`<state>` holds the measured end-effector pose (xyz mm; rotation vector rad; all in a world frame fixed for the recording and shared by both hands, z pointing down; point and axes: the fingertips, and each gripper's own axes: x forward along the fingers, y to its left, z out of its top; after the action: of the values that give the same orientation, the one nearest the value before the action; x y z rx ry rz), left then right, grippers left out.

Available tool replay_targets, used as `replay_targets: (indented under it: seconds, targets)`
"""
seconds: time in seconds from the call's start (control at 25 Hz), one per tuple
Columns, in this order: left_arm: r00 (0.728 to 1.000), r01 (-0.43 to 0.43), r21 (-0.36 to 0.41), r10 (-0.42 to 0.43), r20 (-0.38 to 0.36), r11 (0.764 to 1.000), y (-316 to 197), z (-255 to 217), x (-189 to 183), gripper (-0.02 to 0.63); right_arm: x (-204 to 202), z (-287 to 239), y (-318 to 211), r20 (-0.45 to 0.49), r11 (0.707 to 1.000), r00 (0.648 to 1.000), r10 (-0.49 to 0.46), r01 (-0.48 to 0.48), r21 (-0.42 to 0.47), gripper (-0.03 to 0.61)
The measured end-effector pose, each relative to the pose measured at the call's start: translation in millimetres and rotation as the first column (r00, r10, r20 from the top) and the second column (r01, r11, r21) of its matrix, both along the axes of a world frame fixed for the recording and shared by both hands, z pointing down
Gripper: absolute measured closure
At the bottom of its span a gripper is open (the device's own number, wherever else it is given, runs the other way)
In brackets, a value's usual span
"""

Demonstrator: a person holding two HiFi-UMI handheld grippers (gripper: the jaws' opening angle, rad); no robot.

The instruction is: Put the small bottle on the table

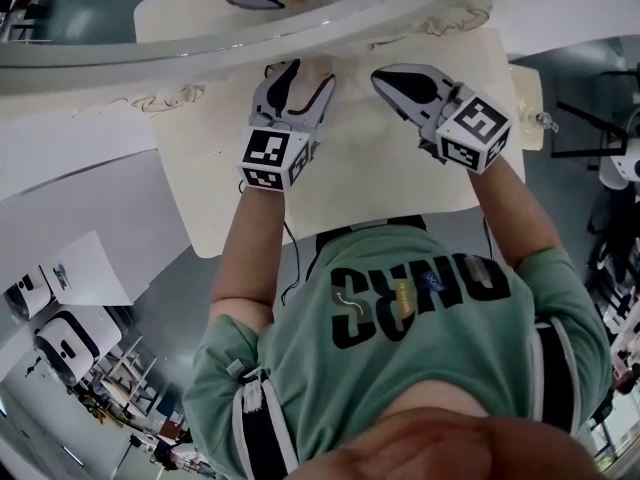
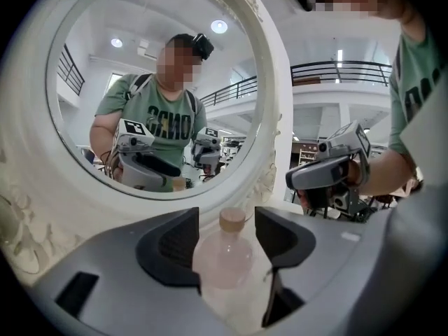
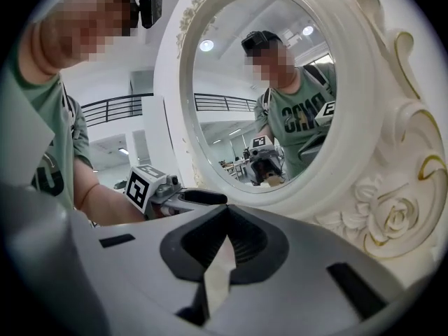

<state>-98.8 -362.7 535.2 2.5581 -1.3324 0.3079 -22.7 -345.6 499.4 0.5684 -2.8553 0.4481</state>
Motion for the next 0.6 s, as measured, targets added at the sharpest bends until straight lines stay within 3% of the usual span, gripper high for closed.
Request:
replay_targets:
  seconds: [0.44,0.6]
  targets:
    - [0.998,0.027,-0.014,-0.028,-0.057,1.0,58.9,-77.4,-31.8,0.371,2.9,-66.1,19.2,-0.008,0.999,1.0,-0.009,0.009,0.031,0.584]
    - [0.994,0.048,0.007,-0.047,-0.095,0.999,71.2,-110.2,-41.0,0.422,2.1,-92.9,25.0,-0.001,0.999,1.0,-0.012,0.012,0.051,0.584]
